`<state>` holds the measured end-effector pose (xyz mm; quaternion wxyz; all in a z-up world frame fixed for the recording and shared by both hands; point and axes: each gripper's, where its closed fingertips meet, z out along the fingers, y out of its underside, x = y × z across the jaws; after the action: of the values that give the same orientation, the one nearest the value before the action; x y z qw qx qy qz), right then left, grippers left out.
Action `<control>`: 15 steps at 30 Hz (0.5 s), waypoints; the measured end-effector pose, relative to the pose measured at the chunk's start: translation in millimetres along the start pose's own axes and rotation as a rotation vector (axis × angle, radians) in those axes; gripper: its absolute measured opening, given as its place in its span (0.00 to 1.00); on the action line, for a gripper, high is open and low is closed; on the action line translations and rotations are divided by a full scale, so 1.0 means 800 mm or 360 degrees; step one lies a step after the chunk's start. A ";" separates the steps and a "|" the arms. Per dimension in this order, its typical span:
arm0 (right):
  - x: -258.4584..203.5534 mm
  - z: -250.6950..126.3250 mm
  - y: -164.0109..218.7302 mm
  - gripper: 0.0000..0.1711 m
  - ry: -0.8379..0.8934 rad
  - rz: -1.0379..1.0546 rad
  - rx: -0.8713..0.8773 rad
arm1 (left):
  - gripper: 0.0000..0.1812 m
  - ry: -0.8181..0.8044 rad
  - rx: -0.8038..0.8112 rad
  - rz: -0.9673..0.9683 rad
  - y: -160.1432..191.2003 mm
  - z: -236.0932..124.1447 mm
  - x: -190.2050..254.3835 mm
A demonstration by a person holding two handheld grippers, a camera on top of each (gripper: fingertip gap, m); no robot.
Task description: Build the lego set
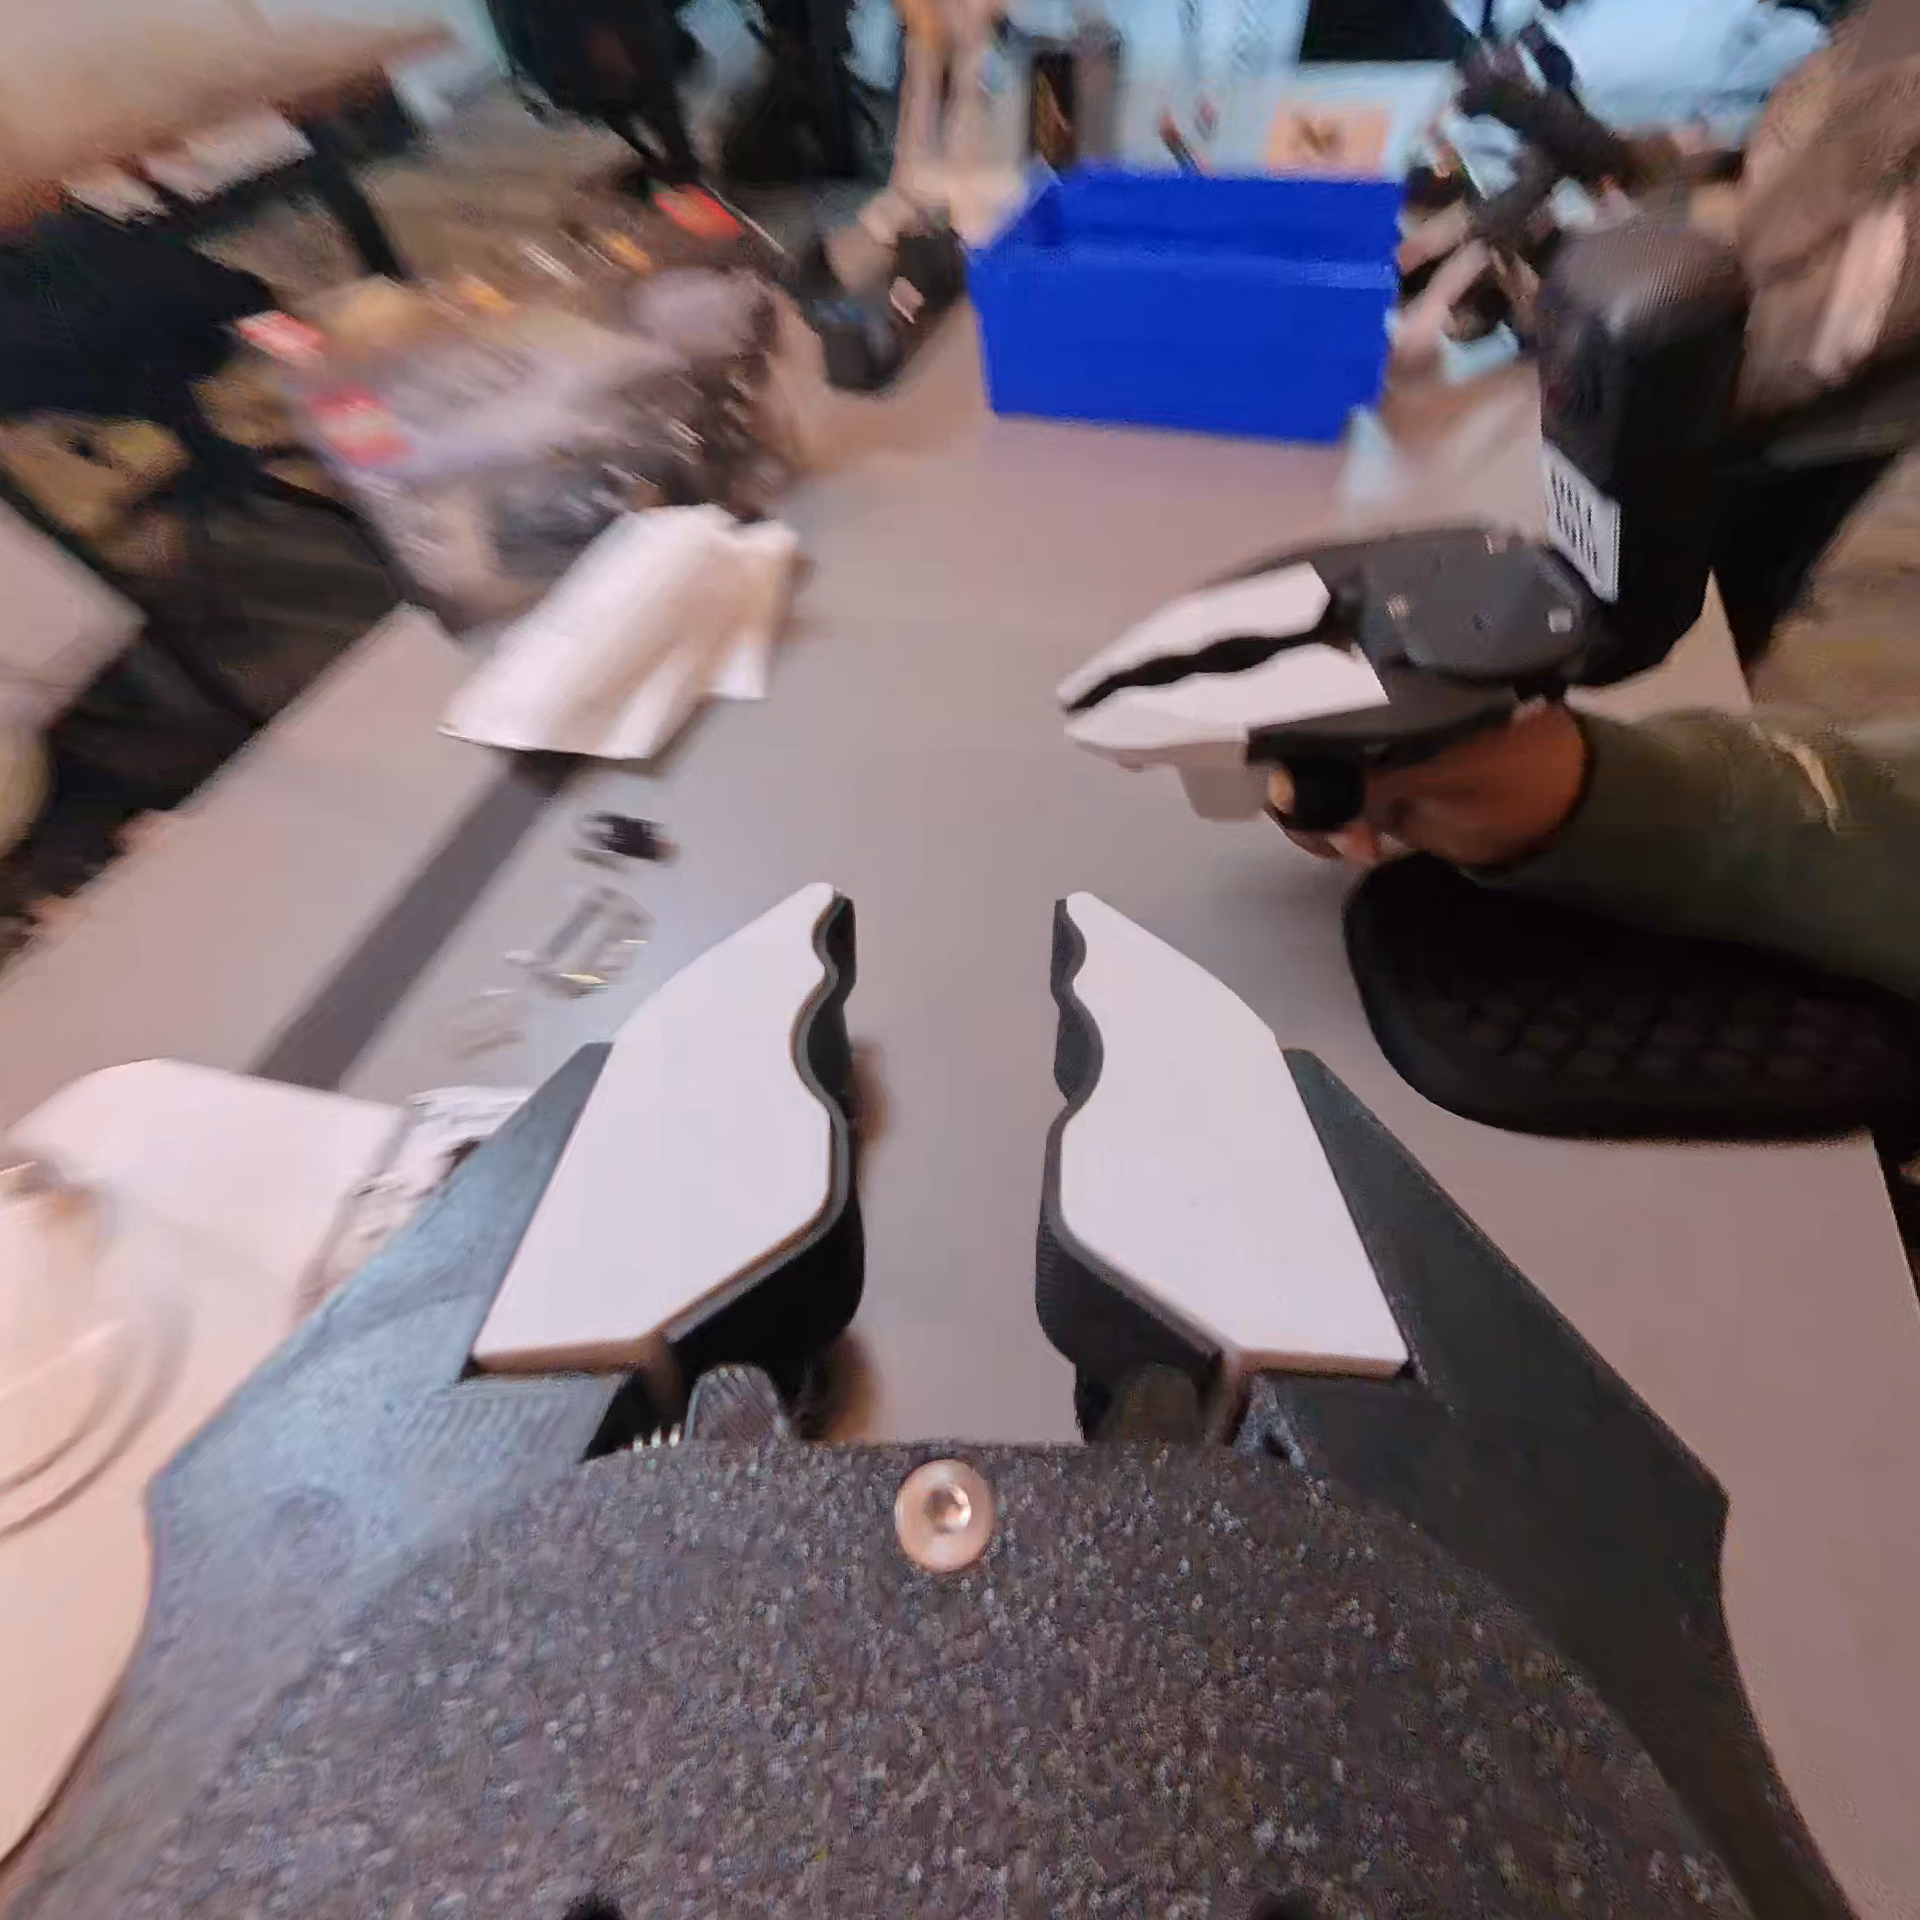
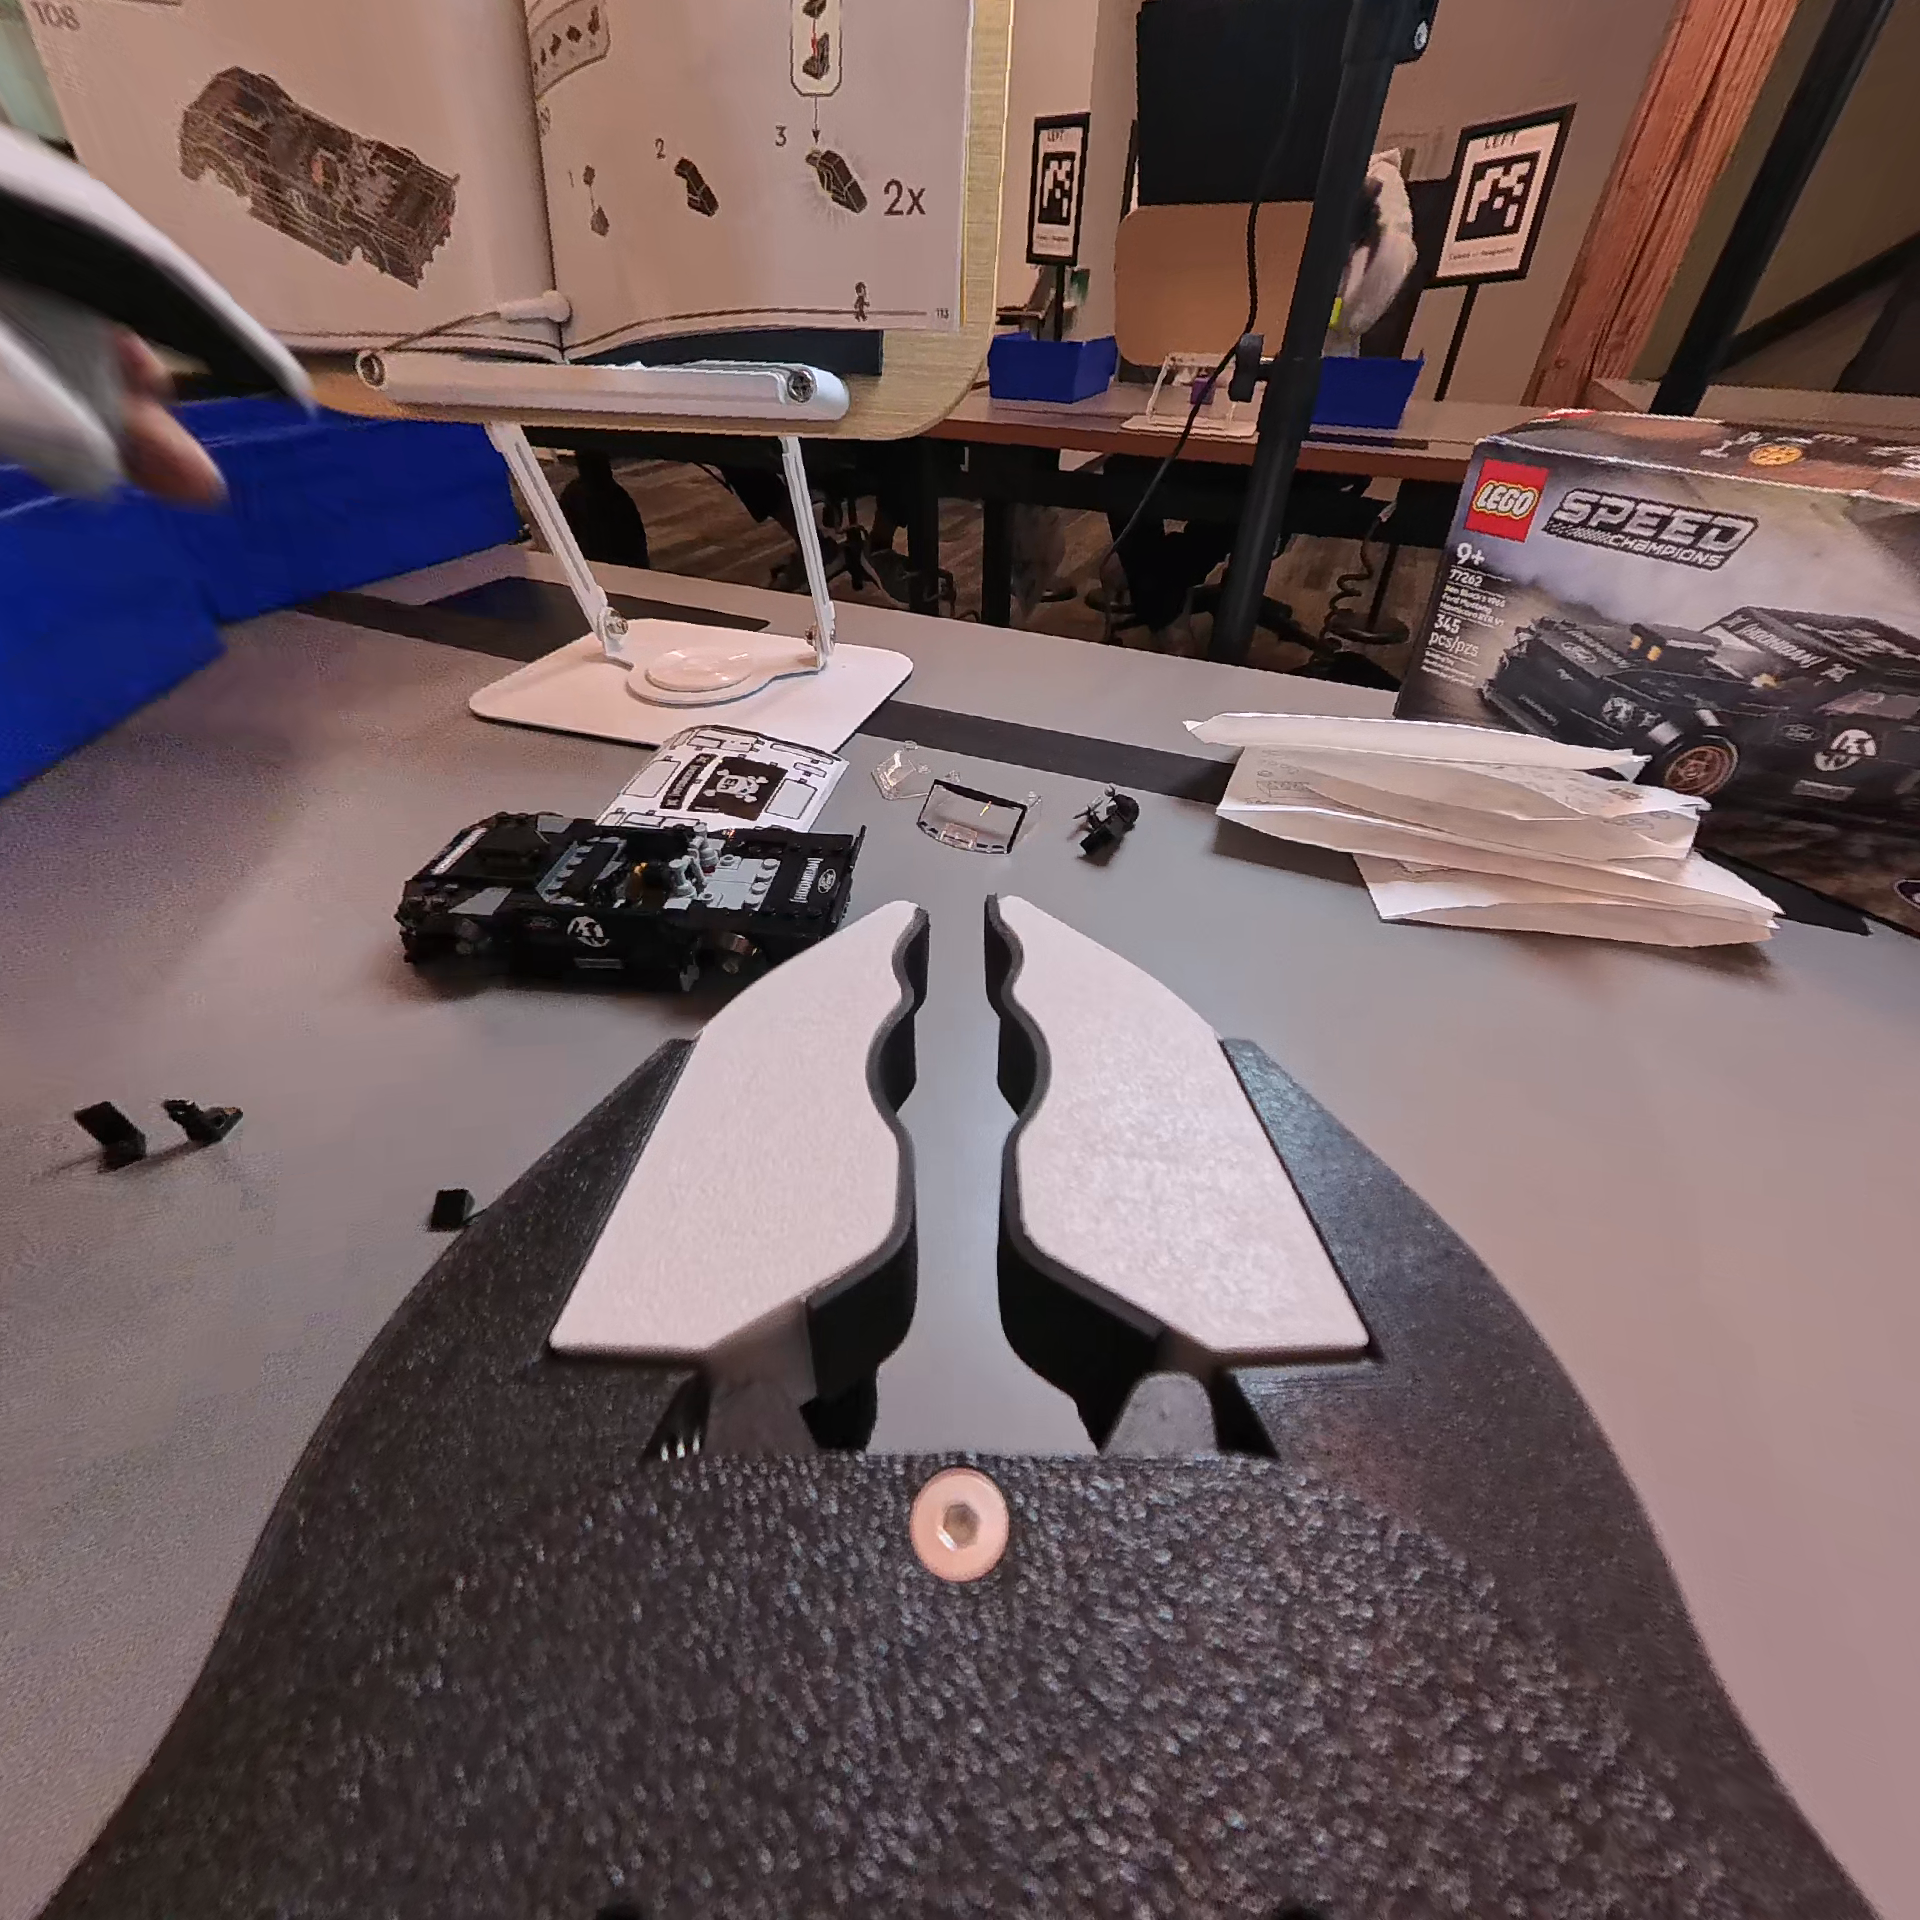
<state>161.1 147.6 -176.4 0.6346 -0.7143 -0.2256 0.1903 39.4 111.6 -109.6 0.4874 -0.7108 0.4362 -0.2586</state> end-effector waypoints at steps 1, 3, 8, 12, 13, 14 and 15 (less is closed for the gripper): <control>-0.001 0.000 0.000 0.06 -0.0005 -0.0003 0.0002 | 0.19 -0.0105 0.0076 -0.0002 -0.014 -0.034 -0.015; -0.004 0.000 -0.001 0.06 -0.0013 -0.0013 0.0006 | 0.15 -0.0294 0.0160 -0.0018 -0.027 -0.104 -0.046; -0.009 -0.001 -0.002 0.06 -0.0027 -0.0042 0.0009 | 0.16 -0.0765 -0.0008 -0.0158 0.029 -0.260 -0.120; -0.015 0.001 -0.001 0.06 -0.0049 -0.0029 0.0004 | 0.15 -0.0973 -0.0318 -0.0293 0.116 -0.345 -0.148; -0.018 0.002 0.001 0.06 -0.0062 -0.0026 -0.0008 | 0.16 -0.0958 -0.0444 -0.0349 0.145 -0.359 -0.148; -0.021 0.003 0.004 0.06 -0.0072 -0.0034 -0.0021 | 0.16 -0.0933 -0.0563 -0.0390 0.173 -0.369 -0.146; -0.024 0.005 0.006 0.06 -0.0075 -0.0051 -0.0035 | 0.16 -0.0876 -0.0690 -0.0439 0.203 -0.376 -0.141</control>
<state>143.6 139.3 -182.0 0.6242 -0.7127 -0.2542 0.1945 -313.8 45.8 -134.4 0.3853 -0.8924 0.2338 -0.0229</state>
